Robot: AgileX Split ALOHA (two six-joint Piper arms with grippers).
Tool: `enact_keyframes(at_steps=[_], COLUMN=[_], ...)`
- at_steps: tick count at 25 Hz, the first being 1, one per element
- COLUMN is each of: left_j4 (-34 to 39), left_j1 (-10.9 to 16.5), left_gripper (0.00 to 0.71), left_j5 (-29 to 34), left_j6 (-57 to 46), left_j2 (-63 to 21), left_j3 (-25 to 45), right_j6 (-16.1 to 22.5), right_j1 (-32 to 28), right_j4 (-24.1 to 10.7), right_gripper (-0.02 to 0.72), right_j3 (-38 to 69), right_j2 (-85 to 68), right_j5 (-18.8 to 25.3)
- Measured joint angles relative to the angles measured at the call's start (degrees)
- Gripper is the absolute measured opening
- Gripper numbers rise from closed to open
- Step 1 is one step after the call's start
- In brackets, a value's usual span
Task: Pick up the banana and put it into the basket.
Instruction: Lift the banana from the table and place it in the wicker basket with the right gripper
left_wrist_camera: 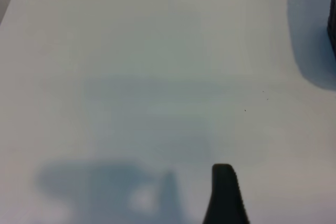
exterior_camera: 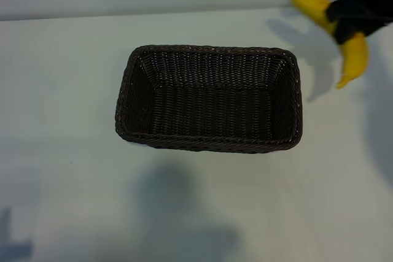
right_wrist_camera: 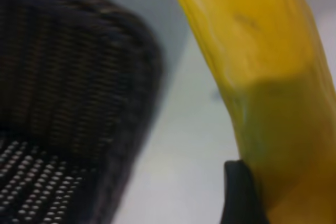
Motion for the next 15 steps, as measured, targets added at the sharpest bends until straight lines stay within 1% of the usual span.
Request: enact_keyframes(at_steps=[5,9,11,14,15], left_j4=[0.0,0.0,0.0,0.0,0.0], left_j1=[0.0,0.0,0.0,0.0,0.0], left_gripper=[0.529,0.529,0.529,0.529,0.529], left_j5=[0.0,0.0,0.0,0.0,0.0], left_j6=[0.0,0.0,0.0,0.0,0.0], left_j2=[0.0,0.0,0.0,0.0,0.0], left_j3=[0.0,0.0,0.0,0.0,0.0], right_j6=[0.2,-0.1,-1.7,-6.6,-7.9], right_j1=[7.0,11.2,13.5,16.7,17.9], right_j4=[-0.6,-0.9,-1.3,-2.1,-2.9], right_gripper=[0.429,0.429,0.429,0.429,0.429], right_j3=[-2.4,-3.4,-3.4,-3.5,-3.5], right_j2=[2.4,2.9,2.9,2.9,3.0], right_j5=[0.2,-0.1,-0.6,-2.3,-2.9])
